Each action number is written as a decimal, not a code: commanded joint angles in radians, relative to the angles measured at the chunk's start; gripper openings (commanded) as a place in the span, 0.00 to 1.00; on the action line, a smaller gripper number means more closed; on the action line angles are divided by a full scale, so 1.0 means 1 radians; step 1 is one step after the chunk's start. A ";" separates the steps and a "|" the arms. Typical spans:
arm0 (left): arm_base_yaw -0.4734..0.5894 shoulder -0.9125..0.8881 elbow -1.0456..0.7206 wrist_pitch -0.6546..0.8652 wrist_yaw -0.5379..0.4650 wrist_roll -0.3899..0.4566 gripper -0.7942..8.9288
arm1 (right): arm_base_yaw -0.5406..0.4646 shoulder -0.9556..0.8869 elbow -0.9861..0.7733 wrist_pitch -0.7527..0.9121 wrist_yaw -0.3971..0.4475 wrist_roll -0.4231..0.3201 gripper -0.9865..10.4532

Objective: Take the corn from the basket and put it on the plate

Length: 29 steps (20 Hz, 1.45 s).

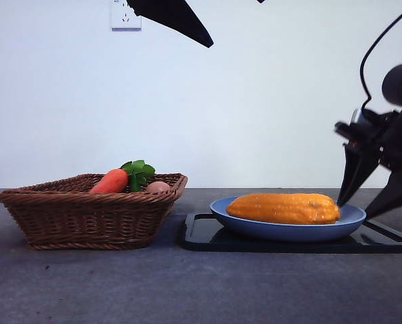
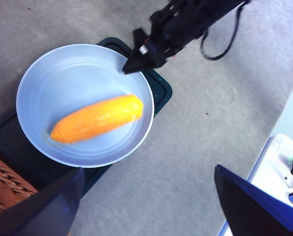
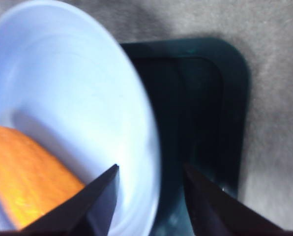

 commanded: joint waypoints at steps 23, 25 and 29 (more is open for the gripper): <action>-0.008 0.004 0.027 -0.153 0.001 0.006 0.09 | 0.266 -0.789 0.023 -0.705 0.044 -0.246 0.09; -0.008 0.004 0.027 -0.151 0.001 0.006 0.09 | 0.270 -0.790 0.023 -0.696 0.043 -0.245 0.09; -0.008 0.004 0.027 -0.144 0.001 0.006 0.09 | 0.270 -0.790 0.023 -0.689 0.041 -0.235 0.09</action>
